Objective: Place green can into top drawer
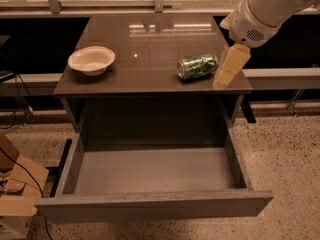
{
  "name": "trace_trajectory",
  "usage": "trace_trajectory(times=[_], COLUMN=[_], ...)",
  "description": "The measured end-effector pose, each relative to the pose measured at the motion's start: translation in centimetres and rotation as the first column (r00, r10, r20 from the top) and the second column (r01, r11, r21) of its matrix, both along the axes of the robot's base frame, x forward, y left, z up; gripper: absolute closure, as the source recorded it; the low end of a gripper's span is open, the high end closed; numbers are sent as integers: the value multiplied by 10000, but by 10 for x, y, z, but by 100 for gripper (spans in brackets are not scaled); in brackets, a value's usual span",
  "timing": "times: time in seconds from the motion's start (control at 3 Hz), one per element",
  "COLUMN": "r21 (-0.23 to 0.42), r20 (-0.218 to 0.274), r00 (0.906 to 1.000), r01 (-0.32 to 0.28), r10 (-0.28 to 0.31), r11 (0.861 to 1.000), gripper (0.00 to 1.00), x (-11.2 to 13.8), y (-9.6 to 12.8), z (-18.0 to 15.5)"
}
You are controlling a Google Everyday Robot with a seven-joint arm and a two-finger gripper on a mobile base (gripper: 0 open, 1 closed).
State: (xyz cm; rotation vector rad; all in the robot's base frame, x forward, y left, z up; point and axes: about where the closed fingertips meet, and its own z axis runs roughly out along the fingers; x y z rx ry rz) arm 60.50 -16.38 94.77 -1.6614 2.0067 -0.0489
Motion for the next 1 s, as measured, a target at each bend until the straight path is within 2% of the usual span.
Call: trace_trajectory(times=[0.33, 0.67, 1.0], r21=[33, -18, -289], r20=[48, -150, -584], r00=[9988, 9969, 9934], r01=[-478, -774, -1005], r10=[478, 773, 987], r11=[9989, 9970, 9945], gripper=[0, 0, 0], x=[47, 77, 99], y=[7, 20, 34], z=[-19, -36, -60])
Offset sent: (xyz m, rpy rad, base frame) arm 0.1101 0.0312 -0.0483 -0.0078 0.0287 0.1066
